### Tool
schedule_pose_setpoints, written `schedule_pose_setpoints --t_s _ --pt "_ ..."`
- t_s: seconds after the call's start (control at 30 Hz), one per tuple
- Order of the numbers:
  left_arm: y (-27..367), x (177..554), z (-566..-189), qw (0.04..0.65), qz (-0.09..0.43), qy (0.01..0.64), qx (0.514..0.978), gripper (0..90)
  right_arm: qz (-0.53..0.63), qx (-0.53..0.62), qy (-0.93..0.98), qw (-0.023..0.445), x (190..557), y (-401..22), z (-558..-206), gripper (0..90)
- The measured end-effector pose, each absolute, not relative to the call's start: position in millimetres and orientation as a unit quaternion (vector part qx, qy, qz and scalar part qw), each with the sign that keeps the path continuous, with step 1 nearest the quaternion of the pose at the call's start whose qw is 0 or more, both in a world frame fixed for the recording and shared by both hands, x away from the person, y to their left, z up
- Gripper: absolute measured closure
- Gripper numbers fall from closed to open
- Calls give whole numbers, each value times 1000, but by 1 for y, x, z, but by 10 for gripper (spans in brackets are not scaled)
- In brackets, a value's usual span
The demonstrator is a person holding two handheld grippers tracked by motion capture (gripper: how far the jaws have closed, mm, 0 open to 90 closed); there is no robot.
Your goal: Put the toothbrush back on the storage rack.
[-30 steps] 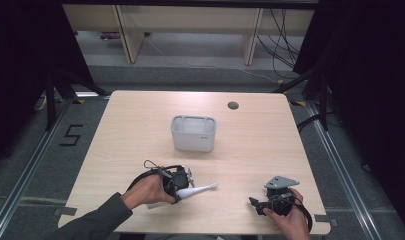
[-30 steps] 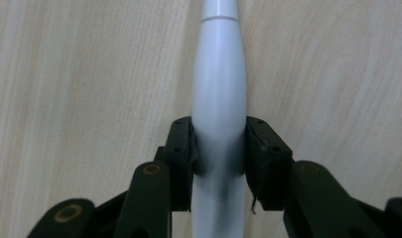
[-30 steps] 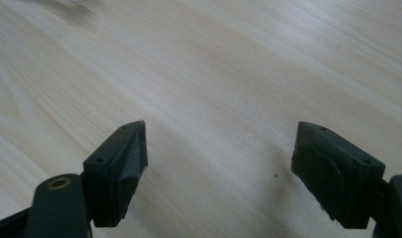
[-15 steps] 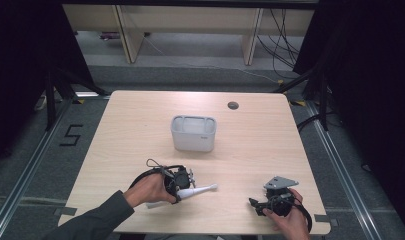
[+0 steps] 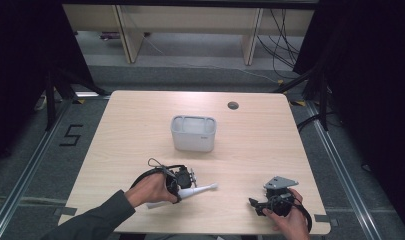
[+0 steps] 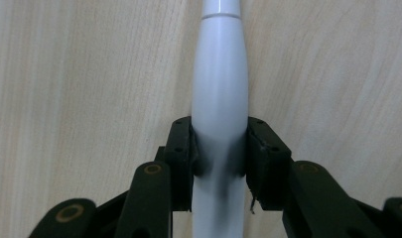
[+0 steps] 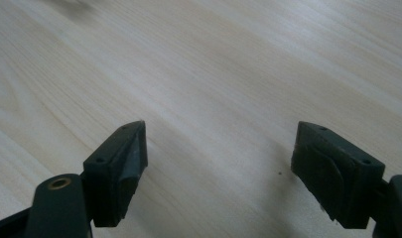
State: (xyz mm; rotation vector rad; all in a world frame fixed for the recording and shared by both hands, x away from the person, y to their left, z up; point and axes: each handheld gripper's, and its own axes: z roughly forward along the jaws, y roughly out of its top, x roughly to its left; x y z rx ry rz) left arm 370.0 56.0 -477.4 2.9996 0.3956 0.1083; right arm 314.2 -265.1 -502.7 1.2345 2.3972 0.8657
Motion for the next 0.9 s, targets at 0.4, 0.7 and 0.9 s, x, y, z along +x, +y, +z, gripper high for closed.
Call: schedule_pose_setpoints --t_s 0.4,0.7,0.9 --pt "61 371 -473 81 44 114 989 664 302 425 838 159 315 -267 -503 225" --pt "70 370 -455 134 53 124 982 664 302 427 837 160 316 -267 -504 225" --pt "80 376 -439 213 68 150 963 664 301 433 835 157 315 -267 -503 225"
